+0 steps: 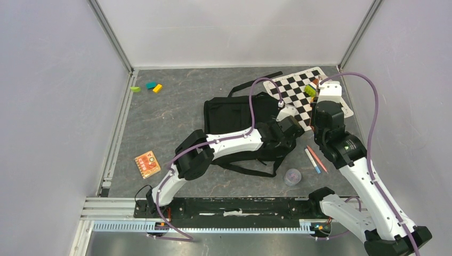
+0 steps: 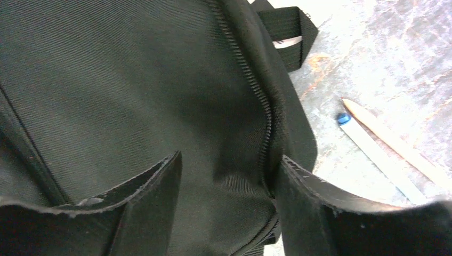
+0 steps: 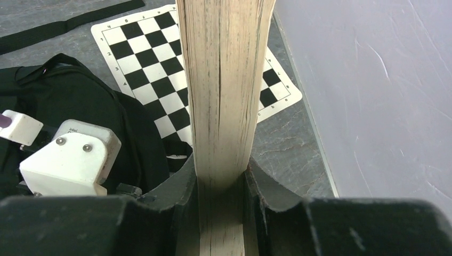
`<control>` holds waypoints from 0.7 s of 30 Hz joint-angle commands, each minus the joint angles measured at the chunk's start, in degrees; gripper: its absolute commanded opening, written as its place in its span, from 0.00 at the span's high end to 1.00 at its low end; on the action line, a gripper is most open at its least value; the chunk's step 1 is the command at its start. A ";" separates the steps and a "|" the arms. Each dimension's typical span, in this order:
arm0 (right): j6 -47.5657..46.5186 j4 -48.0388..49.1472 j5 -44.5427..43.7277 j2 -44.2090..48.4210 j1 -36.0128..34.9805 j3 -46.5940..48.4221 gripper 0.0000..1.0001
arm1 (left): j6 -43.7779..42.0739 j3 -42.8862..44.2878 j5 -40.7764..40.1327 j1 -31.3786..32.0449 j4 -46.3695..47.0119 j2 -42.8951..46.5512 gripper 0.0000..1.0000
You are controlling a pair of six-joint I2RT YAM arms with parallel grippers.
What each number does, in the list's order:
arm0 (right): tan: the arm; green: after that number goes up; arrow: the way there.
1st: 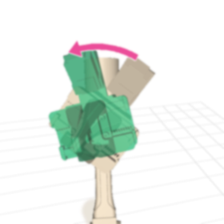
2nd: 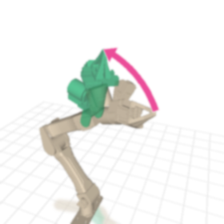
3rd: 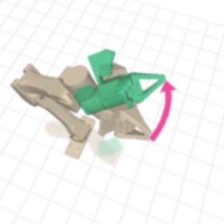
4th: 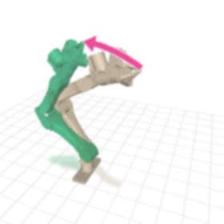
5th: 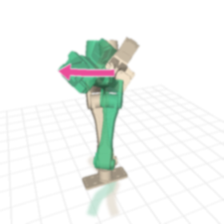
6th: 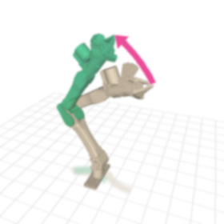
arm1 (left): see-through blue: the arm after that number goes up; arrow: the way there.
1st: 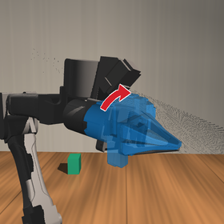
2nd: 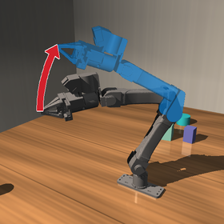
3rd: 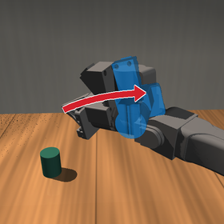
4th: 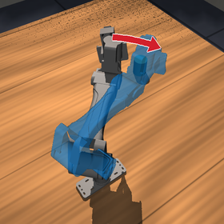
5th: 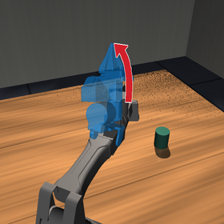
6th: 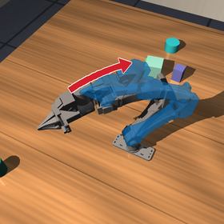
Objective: Pack the student bag
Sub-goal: Place the book in the student bag.
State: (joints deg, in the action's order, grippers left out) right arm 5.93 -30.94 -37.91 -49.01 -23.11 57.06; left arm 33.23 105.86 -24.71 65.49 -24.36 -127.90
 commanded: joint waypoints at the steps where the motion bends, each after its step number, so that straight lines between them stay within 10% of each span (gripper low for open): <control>1: -1.24 5.58 0.21 1.22 0.18 0.14 1.00 | -2.10 -1.44 -4.84 -1.67 -1.60 4.01 0.40; 10: -0.37 8.01 6.82 -1.01 0.19 -2.95 1.00 | -3.55 -15.05 -2.98 -5.75 3.45 16.87 0.98; 21: 6.56 15.78 24.79 -5.91 0.17 -9.12 1.00 | -16.69 -25.22 2.57 -7.38 6.74 34.46 0.98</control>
State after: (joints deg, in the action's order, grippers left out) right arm 8.45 -24.64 -20.73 -55.33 -23.11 48.16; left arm 24.12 81.41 -22.83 58.46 -19.27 -98.17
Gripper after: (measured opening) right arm 0.309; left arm 0.050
